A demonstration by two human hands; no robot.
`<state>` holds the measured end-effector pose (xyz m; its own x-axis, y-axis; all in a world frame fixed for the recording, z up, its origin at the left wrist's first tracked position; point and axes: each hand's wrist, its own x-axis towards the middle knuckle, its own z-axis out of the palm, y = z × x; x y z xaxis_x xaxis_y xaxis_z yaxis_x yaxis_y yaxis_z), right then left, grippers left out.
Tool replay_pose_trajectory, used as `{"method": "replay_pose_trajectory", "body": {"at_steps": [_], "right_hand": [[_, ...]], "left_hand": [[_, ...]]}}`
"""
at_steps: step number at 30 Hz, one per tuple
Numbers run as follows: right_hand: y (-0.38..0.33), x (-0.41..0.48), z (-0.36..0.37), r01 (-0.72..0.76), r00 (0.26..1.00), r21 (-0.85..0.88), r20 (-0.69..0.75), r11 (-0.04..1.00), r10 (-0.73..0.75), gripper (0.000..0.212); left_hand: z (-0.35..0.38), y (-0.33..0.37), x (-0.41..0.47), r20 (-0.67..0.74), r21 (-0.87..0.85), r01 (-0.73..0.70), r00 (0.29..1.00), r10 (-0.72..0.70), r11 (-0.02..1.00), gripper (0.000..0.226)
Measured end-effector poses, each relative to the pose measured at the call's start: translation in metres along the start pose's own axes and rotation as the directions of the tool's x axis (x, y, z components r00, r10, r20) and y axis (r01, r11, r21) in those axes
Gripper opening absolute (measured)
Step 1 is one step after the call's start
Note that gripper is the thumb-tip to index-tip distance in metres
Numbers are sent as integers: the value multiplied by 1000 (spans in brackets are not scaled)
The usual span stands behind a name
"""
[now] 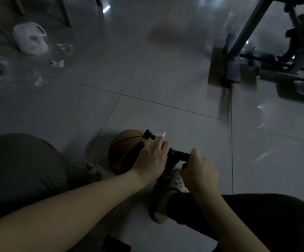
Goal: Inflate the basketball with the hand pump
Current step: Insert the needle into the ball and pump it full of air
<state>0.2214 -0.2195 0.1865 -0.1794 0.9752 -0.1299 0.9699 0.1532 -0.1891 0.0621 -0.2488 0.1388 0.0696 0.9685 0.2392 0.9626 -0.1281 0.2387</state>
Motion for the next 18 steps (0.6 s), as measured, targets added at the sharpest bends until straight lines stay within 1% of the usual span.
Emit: {"method": "replay_pose_trajectory", "body": {"at_steps": [3, 5, 7, 9, 10, 11, 13, 14, 16, 18], "right_hand": [[4, 5, 13, -46, 988, -10, 146, 999, 47, 9], [7, 11, 16, -33, 973, -22, 228, 999, 37, 7], [7, 15, 19, -13, 954, -50, 299, 999, 28, 5], [5, 17, 22, -16, 927, -83, 373, 996, 45, 3], [4, 18, 22, -25, 912, -103, 406, 994, 65, 6], [3, 19, 23, -36, 896, -129, 434, 991, 89, 14], [4, 22, 20, -45, 875, -195, 466, 980, 134, 27], [5, 21, 17, -36, 871, -234, 469, 971, 145, 30], [7, 17, 12, -14, 876, -294, 458, 956, 153, 30], [8, 6, 11, -7, 888, -314, 435, 949, 151, 29]], "left_hand": [[19, -3, -4, 100, 76, 0, 995, -8, 997, 22], [25, -2, -5, 163, 114, -19, 987, 0, 993, 26], [30, -4, -6, 223, 117, -18, 975, -9, 993, 31], [37, -7, -6, 274, 101, 2, 961, -30, 995, 26], [39, -8, -6, 295, 84, 11, 955, -35, 996, 24], [40, -8, -4, 318, 75, 10, 948, -33, 997, 21], [36, -3, 8, 373, 78, -35, 928, 3, 996, 18], [30, 1, 13, 404, 70, -60, 914, 26, 996, 18], [16, 10, 19, 452, 47, -85, 890, 55, 995, 17], [3, 15, 17, 457, 55, -101, 887, 65, 993, 16]]}}
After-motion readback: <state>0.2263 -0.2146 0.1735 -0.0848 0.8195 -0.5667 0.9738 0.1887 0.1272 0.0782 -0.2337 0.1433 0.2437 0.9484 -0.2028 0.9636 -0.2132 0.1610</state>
